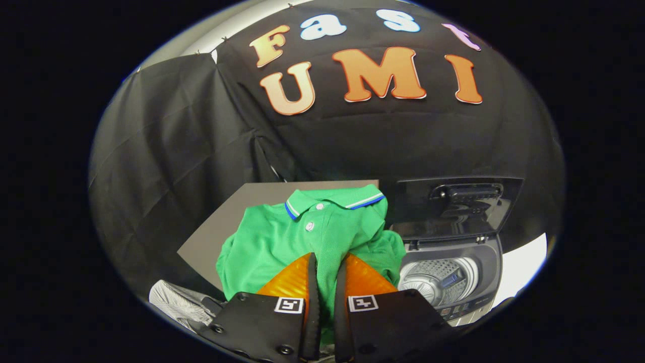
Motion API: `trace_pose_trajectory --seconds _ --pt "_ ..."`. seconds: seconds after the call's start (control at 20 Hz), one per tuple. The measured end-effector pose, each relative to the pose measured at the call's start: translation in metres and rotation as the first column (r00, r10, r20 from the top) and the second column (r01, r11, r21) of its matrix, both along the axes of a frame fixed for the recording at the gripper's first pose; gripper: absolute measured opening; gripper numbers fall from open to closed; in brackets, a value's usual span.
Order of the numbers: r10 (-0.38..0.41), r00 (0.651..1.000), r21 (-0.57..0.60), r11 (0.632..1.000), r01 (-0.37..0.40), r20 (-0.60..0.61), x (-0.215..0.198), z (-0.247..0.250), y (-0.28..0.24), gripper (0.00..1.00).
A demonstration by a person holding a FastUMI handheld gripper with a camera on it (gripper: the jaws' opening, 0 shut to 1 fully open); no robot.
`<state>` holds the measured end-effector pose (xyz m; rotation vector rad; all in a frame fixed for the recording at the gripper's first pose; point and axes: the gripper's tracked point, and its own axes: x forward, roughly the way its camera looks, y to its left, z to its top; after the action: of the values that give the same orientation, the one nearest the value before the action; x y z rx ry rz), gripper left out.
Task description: Put the clothes into the washing machine and then close the washing machine lid.
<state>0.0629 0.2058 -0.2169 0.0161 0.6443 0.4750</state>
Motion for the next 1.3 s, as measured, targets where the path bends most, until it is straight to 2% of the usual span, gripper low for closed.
trace_pose_trajectory --seconds 0.35,0.6,0.95,1.3 --pt "-0.106 0.992 0.018 0.994 0.105 0.07 0.042 0.042 -0.086 0.19" --pt "-0.159 0.984 0.02 0.987 0.158 0.083 0.059 0.052 -0.141 0.19" --pt "-0.217 0.974 0.002 0.976 0.217 0.062 0.081 0.039 -0.206 0.19" --pt "-0.252 0.967 0.002 0.968 0.252 0.03 0.094 0.018 -0.243 0.19"
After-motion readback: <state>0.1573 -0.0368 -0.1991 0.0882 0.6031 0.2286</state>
